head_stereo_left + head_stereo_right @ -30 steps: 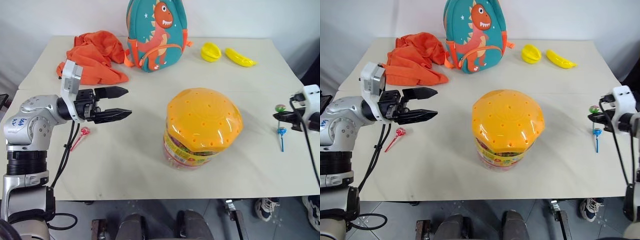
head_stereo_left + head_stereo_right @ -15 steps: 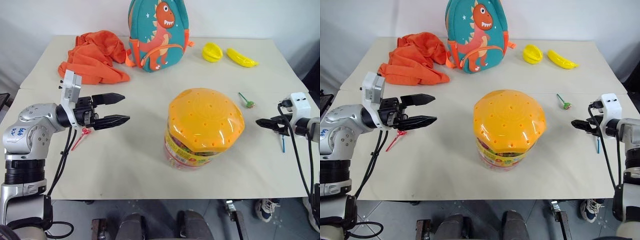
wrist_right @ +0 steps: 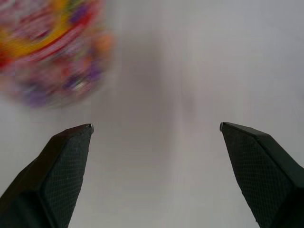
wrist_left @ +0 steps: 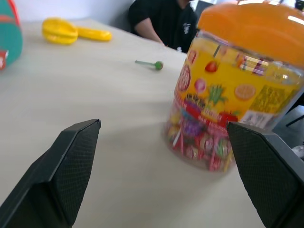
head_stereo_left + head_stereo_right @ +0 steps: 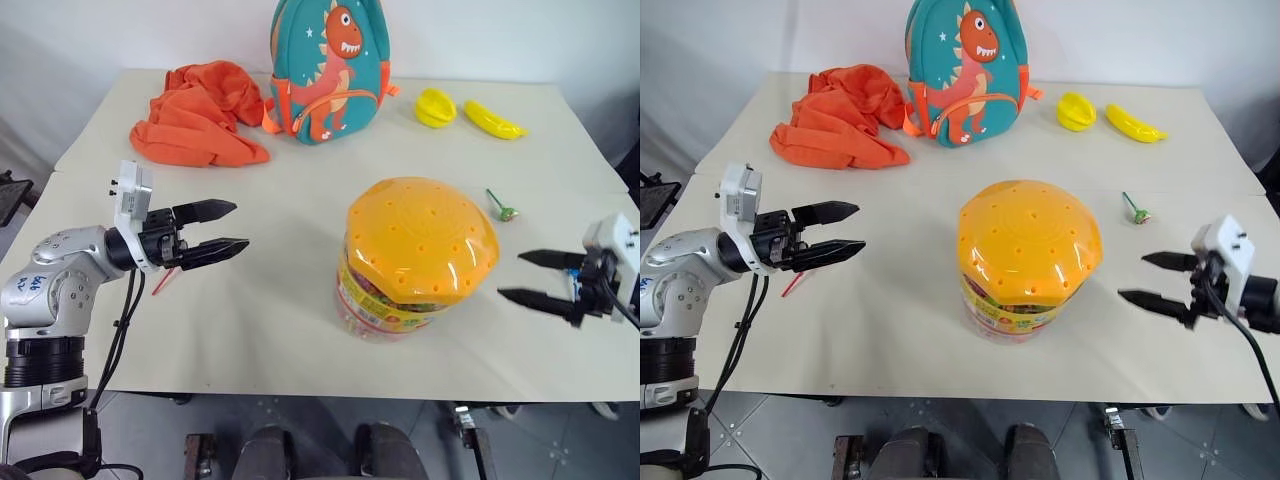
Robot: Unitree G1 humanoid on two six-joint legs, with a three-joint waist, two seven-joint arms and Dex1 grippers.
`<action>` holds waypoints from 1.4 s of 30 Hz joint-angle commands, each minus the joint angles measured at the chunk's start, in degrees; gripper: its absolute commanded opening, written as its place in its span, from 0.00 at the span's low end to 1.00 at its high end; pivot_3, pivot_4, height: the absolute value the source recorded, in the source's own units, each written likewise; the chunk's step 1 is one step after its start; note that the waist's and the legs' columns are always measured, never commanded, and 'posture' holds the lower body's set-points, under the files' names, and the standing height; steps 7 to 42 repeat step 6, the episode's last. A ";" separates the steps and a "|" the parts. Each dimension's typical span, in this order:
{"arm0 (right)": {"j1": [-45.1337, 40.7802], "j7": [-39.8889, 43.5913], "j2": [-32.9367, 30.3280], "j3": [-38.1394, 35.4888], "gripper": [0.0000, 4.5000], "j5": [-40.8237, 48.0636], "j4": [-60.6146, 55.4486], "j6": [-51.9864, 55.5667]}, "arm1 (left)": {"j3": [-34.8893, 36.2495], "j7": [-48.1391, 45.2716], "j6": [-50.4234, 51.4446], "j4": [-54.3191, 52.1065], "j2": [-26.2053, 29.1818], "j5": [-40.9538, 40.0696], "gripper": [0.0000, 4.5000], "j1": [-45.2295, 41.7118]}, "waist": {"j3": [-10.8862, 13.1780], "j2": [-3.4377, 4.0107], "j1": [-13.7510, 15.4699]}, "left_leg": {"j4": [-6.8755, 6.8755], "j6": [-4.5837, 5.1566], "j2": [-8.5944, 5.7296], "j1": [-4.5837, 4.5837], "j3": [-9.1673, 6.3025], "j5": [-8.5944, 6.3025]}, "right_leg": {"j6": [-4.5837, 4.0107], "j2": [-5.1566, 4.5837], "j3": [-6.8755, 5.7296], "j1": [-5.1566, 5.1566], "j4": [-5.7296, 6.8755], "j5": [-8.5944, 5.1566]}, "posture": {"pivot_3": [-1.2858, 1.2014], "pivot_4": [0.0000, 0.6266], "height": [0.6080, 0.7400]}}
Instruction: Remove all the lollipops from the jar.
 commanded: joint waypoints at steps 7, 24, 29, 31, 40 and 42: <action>1.89 1.87 3.40 -1.80 0.99 1.70 2.57 -7.30 | 4.46 -2.38 -1.53 -2.68 3.85 -1.29 1.00 6.58 | 0.00 0.00 -0.29 | 0.03 0.00 0.06 0.05 0.00 0.00 | 0.00 0.03 0.01 0.00 0.01 0.00 | 0.52 0.24 1.00; 1.89 1.87 3.40 -1.80 0.99 1.70 2.57 -7.30 | 4.46 -2.38 -1.53 -2.68 3.85 -1.29 1.00 6.58 | 0.00 0.00 -0.29 | 0.03 0.00 0.06 0.05 0.00 0.00 | 0.00 0.03 0.01 0.00 0.01 0.00 | 0.52 0.24 1.00; 1.89 1.87 3.40 -1.80 0.99 1.70 2.57 -7.30 | 4.46 -2.38 -1.53 -2.68 3.85 -1.29 1.00 6.58 | 0.00 0.00 -0.29 | 0.03 0.00 0.06 0.05 0.00 0.00 | 0.00 0.03 0.01 0.00 0.01 0.00 | 0.52 0.24 1.00; 1.89 1.87 3.40 -1.80 0.99 1.70 2.57 -7.30 | 4.46 -2.38 -1.53 -2.68 3.85 -1.29 1.00 6.58 | 0.00 0.00 -0.29 | 0.03 0.00 0.06 0.05 0.00 0.00 | 0.00 0.03 0.01 0.00 0.01 0.00 | 0.52 0.24 1.00; 1.89 1.87 3.40 -1.80 0.99 1.70 2.57 -7.30 | 4.46 -2.38 -1.53 -2.68 3.85 -1.29 1.00 6.58 | 0.00 0.00 -0.29 | 0.03 0.00 0.06 0.05 0.00 0.00 | 0.00 0.03 0.01 0.00 0.01 0.00 | 0.52 0.24 1.00; 1.89 1.87 3.40 -1.80 0.99 1.70 2.57 -7.30 | 4.46 -2.38 -1.53 -2.68 3.85 -1.29 1.00 6.58 | 0.00 0.00 -0.29 | 0.03 0.00 0.06 0.05 0.00 0.00 | 0.00 0.03 0.01 0.00 0.01 0.00 | 0.52 0.24 1.00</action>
